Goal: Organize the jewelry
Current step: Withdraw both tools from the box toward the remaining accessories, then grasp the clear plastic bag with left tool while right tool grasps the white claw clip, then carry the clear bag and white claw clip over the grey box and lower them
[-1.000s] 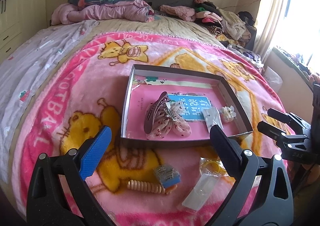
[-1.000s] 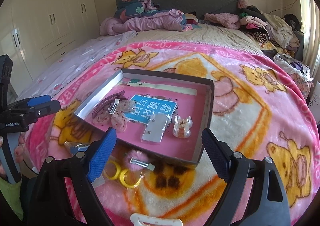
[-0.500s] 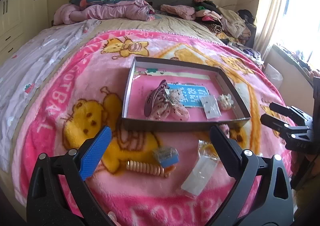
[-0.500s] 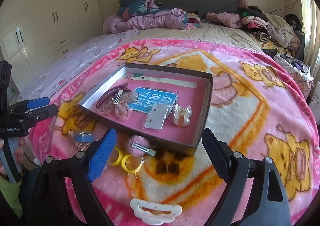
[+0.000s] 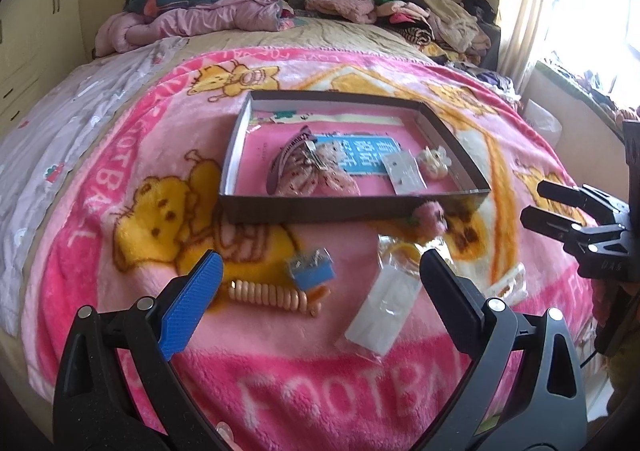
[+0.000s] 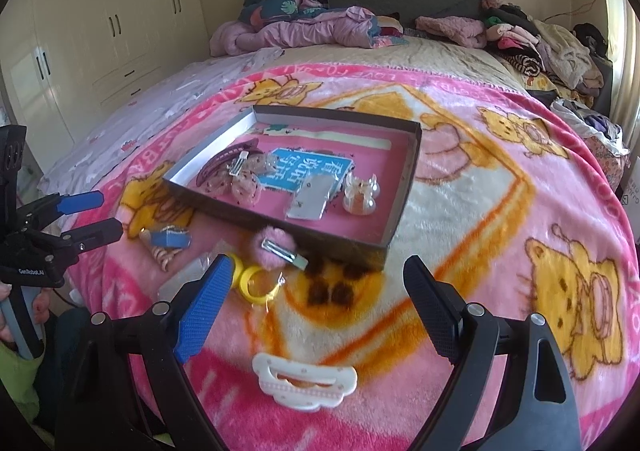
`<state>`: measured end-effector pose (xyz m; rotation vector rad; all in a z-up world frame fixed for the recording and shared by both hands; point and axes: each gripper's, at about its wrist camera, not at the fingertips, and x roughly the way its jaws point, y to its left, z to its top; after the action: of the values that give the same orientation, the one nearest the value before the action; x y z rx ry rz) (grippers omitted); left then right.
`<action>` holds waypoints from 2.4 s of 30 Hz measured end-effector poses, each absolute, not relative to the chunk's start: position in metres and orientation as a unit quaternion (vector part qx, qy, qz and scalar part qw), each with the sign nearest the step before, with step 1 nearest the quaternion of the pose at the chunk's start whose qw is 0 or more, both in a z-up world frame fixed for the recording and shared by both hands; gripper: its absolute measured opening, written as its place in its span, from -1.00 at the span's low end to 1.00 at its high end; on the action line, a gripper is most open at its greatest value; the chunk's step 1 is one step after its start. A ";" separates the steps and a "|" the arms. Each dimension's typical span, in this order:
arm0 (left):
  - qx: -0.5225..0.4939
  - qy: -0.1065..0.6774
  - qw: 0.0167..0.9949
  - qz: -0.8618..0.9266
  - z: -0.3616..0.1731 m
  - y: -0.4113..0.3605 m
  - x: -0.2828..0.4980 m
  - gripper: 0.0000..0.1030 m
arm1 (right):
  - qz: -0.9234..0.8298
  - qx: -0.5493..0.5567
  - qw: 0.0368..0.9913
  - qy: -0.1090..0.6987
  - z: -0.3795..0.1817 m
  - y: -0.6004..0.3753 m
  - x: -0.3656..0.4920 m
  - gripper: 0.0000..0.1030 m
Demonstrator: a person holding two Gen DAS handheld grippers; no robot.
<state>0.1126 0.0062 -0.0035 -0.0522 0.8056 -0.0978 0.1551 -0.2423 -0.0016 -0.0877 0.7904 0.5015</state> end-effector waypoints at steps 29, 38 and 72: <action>0.032 0.444 0.891 -0.093 -0.061 -0.034 0.111 0.75 | 0.257 -0.056 0.861 0.435 -0.062 -0.254 0.129 0.64; 0.046 0.445 0.889 -0.095 -0.070 -0.039 0.116 0.61 | 0.270 -0.054 0.851 0.447 -0.076 -0.248 0.132 0.64; 0.047 0.445 0.887 -0.117 -0.076 -0.053 0.116 -0.35 | 0.261 -0.056 0.856 0.442 -0.074 -0.248 0.141 0.32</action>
<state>0.1155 -0.0534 -0.0756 0.0968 0.9251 -0.2427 0.1415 -0.2482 -0.0740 -0.1183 0.9290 0.5493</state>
